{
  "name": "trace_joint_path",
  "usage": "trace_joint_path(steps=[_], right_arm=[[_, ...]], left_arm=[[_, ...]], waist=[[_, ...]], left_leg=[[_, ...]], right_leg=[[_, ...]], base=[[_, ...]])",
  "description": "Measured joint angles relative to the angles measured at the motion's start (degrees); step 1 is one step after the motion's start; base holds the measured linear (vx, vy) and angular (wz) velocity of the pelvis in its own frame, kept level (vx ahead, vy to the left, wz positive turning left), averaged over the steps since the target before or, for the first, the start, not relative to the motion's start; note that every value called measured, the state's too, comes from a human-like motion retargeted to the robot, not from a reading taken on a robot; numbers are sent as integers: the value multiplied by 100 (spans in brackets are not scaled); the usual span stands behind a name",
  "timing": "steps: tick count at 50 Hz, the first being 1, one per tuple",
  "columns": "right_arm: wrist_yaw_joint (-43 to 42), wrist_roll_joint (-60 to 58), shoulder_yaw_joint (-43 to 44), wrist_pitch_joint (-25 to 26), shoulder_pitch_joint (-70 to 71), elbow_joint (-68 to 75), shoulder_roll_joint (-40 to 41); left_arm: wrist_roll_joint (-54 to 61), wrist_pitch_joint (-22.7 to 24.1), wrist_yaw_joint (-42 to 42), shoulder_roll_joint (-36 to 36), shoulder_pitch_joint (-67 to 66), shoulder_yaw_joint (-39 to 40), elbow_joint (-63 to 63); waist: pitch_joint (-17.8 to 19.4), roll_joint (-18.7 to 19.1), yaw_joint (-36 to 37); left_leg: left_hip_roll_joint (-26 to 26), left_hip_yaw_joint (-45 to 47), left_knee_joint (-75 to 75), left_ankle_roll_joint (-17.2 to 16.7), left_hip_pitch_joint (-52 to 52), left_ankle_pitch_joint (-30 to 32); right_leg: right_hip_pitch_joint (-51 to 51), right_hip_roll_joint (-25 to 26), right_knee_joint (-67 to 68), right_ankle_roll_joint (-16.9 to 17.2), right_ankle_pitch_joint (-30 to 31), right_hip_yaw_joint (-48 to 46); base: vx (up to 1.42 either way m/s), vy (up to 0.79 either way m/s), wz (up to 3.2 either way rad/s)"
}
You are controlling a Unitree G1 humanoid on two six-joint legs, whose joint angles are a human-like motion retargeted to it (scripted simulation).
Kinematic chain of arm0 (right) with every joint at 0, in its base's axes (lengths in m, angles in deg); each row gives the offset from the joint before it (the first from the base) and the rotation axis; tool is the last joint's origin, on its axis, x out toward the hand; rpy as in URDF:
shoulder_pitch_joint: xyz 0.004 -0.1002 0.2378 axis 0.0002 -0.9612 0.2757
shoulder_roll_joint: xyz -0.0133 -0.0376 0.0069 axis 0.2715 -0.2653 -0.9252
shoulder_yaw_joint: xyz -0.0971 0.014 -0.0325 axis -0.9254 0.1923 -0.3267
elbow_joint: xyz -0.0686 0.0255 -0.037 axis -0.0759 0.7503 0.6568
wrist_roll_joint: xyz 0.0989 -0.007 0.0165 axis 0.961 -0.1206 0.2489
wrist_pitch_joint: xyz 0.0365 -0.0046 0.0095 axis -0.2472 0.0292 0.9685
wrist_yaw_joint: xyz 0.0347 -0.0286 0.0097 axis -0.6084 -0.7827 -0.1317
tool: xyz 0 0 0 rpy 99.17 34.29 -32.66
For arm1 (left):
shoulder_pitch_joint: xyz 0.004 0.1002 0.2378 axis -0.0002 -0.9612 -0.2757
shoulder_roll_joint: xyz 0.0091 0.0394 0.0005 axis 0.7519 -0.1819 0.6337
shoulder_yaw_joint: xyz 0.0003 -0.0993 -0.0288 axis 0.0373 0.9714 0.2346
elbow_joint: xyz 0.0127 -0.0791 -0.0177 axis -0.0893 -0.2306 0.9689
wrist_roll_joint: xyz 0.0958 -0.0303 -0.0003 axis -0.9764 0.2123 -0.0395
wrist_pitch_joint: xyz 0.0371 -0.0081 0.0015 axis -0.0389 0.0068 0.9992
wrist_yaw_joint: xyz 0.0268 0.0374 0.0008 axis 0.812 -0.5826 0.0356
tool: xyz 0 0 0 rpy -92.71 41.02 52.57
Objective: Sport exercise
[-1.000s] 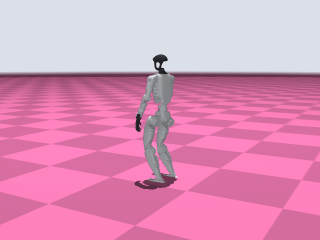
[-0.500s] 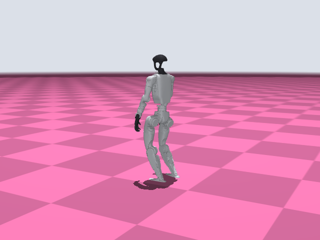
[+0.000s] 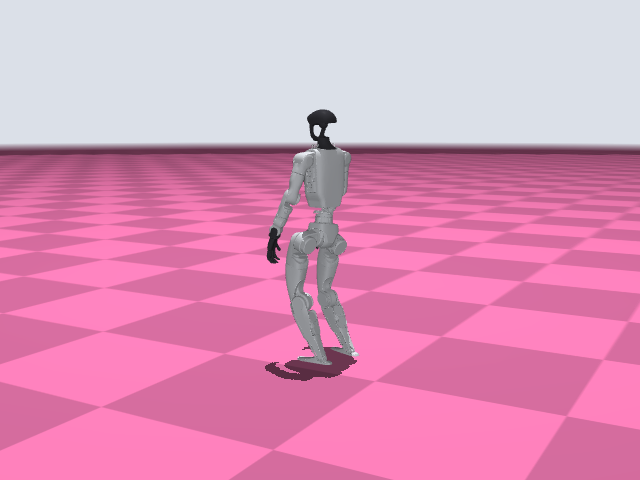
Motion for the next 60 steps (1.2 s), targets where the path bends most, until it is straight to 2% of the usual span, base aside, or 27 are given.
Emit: trace_joint_path(steps=[4,8,10,15,17,28,30,35,37,48,50,60], right_arm=[[15,52,46,4,25,-55,17],[-12,66,37,-3,-46,-62,49],[9,79,79,7,34,-66,64],[-24,72,52,11,-49,-30,111],[-10,74,91,18,39,-1,135],[-22,40,90,23,-13,63,208],[14,32,147,28,79,57,206],[-9,8,128,15,-6,41,213],[32,4,175,14,70,10,193],[59,-23,181,-19,-31,-151,123],[110,-7,226,-13,31,-219,75],[136,50,192,-34,-526,-192,1]], left_arm=[[-6,3,31,72,21,27,-3],[-8,0,15,57,-62,22,-12],[17,8,49,142,3,41,4],[44,0,11,112,-97,45,-7],[85,-3,32,187,-29,70,11],[158,-6,3,214,-118,112,49],[168,1,44,294,-37,135,82],[150,7,14,261,-125,118,94],[161,12,54,325,-49,131,125],[124,15,79,299,-119,83,158],[135,19,110,347,-36,96,167],[234,21,115,118,-584,83,72]], waist=[[-60,71,21],[-6,3,7],[-96,95,43],[-10,12,39],[-85,94,78],[6,47,119],[-96,123,147],[10,66,133],[-81,128,154],[12,72,106],[-86,131,112],[66,21,87]], left_leg=[[85,-33,-171,10,54,24],[70,12,183,-12,-11,-80],[141,-44,-199,6,85,10],[128,18,247,-26,4,-99],[191,-36,-121,-9,93,4],[236,12,303,-49,-3,-84],[275,-46,-103,-23,59,23],[269,16,335,-64,-32,-79],[291,-34,-78,-39,40,43],[245,29,200,-71,-32,-14],[233,-29,-272,-36,63,118],[158,149,541,10,117,-186]], right_leg=[[92,154,-281,-44,83,-44],[50,61,18,-38,-47,16],[162,245,-422,-83,95,-52],[107,119,-36,-66,-60,13],[217,284,-467,-104,91,-55],[186,226,-198,-93,-16,-29],[269,377,-659,-118,143,-98],[178,250,-227,-87,0,-48],[248,373,-644,-104,154,-108],[110,226,-237,-57,32,-63],[164,331,-624,-75,161,-120],[211,-38,206,-131,-78,-153]], base=[[3,0,-5],[0,0,0],[4,0,-5],[-1,-1,-1],[3,0,-3],[-1,-1,-2],[4,0,-1],[-2,-1,-1],[3,1,0],[-1,0,0],[7,2,2],[20,5,-2]])
